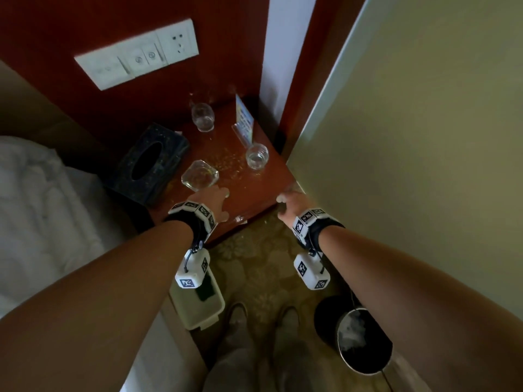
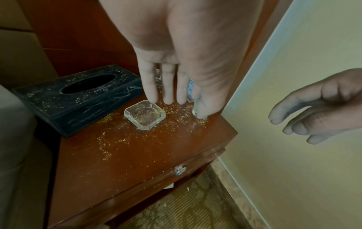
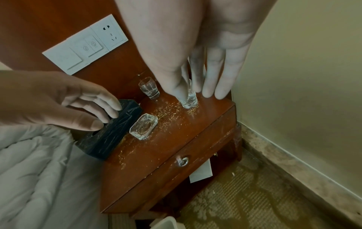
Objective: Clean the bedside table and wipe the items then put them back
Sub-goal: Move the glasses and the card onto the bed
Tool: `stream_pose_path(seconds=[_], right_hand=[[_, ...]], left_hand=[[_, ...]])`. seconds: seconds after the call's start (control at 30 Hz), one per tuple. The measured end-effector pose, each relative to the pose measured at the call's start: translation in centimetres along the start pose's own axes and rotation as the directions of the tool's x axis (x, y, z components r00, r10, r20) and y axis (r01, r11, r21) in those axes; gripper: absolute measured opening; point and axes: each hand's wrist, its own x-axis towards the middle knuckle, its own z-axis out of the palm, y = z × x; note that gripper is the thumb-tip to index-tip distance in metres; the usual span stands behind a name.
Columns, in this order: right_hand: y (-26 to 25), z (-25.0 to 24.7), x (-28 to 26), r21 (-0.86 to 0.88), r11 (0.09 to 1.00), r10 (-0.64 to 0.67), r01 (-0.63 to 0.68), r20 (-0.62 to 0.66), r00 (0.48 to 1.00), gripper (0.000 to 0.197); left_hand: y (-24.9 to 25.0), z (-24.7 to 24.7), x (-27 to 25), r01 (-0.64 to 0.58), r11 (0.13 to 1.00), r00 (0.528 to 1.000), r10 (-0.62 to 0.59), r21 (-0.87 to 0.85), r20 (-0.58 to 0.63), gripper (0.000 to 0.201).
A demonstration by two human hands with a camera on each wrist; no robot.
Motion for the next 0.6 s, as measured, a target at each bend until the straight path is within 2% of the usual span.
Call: stream_pose_path(seconds=[0.2,0.33,0.47,0.6], right_hand=[[-1.0,-2.4,6.1,-0.059,0.998,-0.035,0.037,0.025,0.999,0.039],[-1.3,-4.1,10.9,-0.106,0.991,-0.079,0.08,0.015,0.997,0.031],[-1.6,-5.5,15.1,-0.259,0.939,-0.214,0.227,0.079,0.974,0.025],[-1.8,-5.8,18.6,-0.368,0.855,-0.329,0.366,0.159,0.931,0.026]], left_hand=[[-1.1,-1.8,3.9,0.035,0.998,0.999,-0.036,-0.059,-0.017,0.058],[-0.6,-3.0,7.7,0.088,0.996,0.995,-0.089,-0.035,-0.043,0.056],[0.1,-4.2,11.5,0.151,0.985,0.987,-0.156,-0.087,-0.047,0.061],[-0.2,-4.7,14.7,0.214,0.966,0.974,-0.223,-0.145,-0.045,0.053]])
